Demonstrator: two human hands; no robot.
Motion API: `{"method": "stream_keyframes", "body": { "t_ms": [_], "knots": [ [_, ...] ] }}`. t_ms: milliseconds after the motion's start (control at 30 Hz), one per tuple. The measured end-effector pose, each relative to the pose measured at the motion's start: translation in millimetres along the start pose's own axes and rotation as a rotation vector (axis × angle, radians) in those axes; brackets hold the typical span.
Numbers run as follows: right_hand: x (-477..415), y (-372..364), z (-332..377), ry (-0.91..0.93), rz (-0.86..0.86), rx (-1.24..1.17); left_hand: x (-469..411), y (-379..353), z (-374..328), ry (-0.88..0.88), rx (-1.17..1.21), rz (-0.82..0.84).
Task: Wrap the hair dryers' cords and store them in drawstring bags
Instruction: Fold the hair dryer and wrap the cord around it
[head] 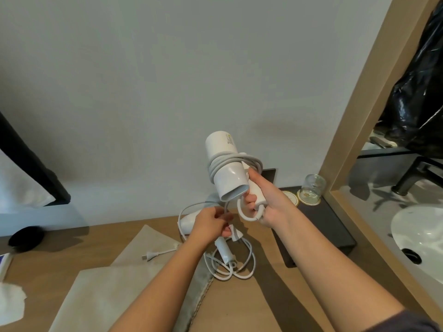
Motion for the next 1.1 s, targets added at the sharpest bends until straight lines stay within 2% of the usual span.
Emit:
{"method": "stream_keyframes", "body": {
  "t_ms": [200, 367, 567, 800, 1100],
  "knots": [
    [0.6, 12.2, -5.7, 0.209, -0.202, 0.161, 11.1, -14.6, 17.9, 0.246, 0.646, -0.159],
    [-7.2, 16.7, -20.3, 0.241, -0.202, 0.178, 24.9, -23.0, 16.6, 0.329, 1.044, -0.2],
    [-7.9, 23.2, -35.2, 0.258, -0.228, 0.201, 41.5, -38.0, 29.3, 0.488, 1.296, -0.227],
    [-9.7, 27.6, -45.4, 0.274, -0.244, 0.273, 59.1, -48.9, 33.7, 0.568, 1.271, -0.141],
    [-13.7, 39.7, -50.8, 0.35, -0.345, 0.324, 69.0, -37.6, 42.8, 0.507, 0.963, -0.048]
  ]
}}
Point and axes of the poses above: each hand's wrist, its own x-axis away from the middle knuckle, its own y-axis out of the back of the hand, z = x × y, the point moved 6 cm from there along -x, towards the middle knuckle, and after that the axes turned 13 degrees about -y, right-handed, at the moved point
